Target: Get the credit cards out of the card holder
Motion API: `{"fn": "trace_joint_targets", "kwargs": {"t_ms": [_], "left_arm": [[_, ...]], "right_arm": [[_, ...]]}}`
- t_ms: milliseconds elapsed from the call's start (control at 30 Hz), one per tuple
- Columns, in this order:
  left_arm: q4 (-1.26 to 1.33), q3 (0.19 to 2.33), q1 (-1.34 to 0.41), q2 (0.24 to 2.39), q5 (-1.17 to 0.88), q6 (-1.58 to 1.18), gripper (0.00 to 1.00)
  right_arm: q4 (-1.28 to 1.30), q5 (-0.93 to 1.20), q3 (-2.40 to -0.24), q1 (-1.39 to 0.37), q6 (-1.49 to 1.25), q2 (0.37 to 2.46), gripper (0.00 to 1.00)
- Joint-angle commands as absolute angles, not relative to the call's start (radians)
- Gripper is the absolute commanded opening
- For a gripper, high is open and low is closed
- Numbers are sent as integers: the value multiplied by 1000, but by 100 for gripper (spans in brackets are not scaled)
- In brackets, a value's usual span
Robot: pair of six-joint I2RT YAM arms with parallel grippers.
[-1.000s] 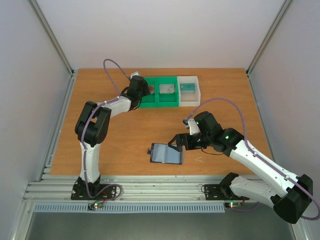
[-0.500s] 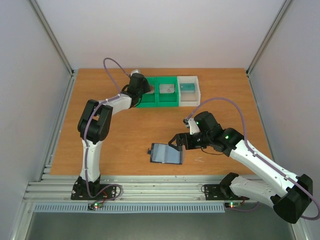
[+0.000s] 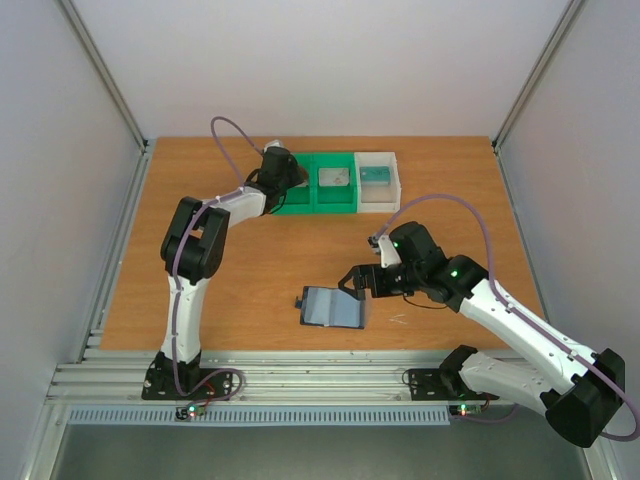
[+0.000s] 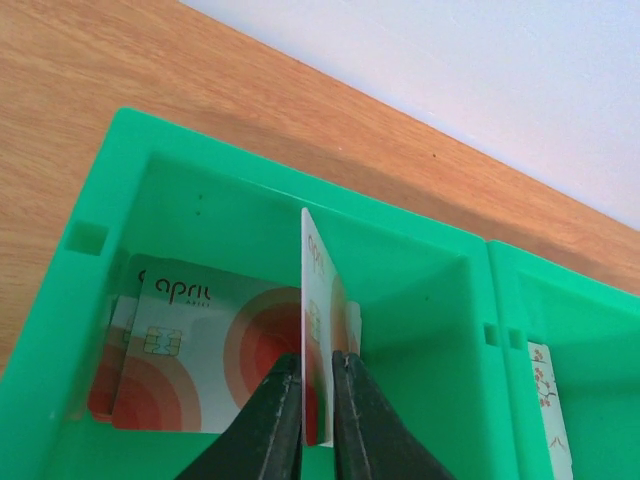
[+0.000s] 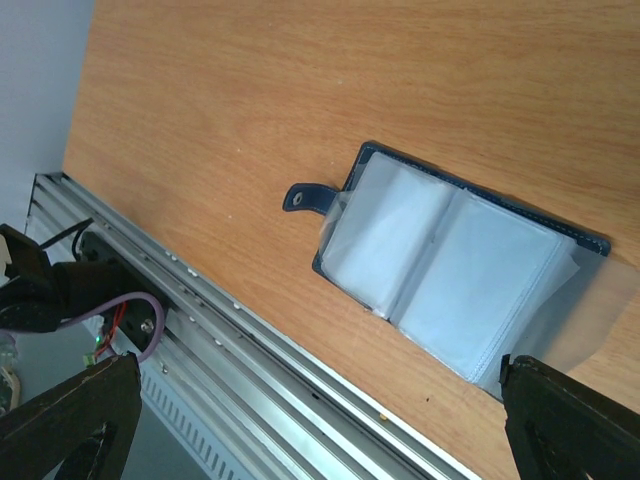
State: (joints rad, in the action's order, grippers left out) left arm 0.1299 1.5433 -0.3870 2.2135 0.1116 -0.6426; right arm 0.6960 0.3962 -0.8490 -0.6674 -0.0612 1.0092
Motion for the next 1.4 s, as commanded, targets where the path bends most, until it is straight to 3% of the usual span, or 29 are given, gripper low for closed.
{"fn": "trace_joint_targets", "kwargs": {"t_ms": [0, 467, 633, 933, 1367], "left_arm": [[152, 1573, -385, 2230, 117, -633, 12], [126, 1589, -385, 2198, 92, -611, 25], [101, 1590, -385, 2171, 100, -607, 39], [5, 1610, -385, 2091, 130, -587, 56], [-338, 1601, -385, 1840, 79, -571, 81]], "right_arm": [[684, 398, -863, -655, -43, 1009, 98], [673, 433, -855, -633, -53, 1002, 99], [694, 437, -871, -632, -46, 1001, 99], [715, 458, -891, -630, -50, 994, 99], [828, 382, -961, -629, -56, 959, 99]]}}
